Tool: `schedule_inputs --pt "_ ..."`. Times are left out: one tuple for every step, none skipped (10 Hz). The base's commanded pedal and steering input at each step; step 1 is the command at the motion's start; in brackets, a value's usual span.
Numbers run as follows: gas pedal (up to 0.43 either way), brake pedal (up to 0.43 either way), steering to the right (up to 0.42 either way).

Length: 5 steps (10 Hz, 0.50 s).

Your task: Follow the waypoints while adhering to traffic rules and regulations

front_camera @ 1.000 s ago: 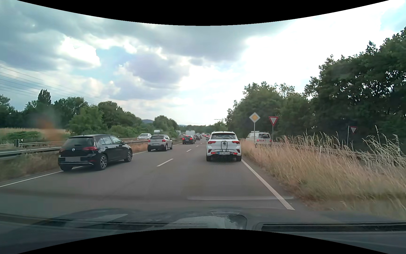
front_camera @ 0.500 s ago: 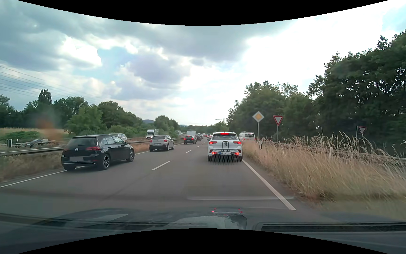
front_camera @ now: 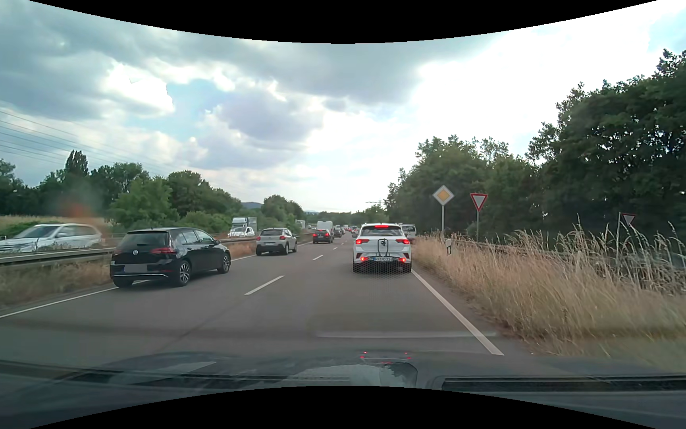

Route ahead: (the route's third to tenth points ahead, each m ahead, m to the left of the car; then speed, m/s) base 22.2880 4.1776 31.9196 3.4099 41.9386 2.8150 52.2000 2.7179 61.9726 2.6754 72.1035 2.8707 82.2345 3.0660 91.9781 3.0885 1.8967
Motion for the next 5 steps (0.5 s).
schedule_inputs --pt "0.000 0.085 -0.021" --pt "0.000 0.085 -0.021" --pt "0.000 0.085 -0.021" --pt "0.000 0.085 -0.021" --pt "0.000 0.079 -0.021"
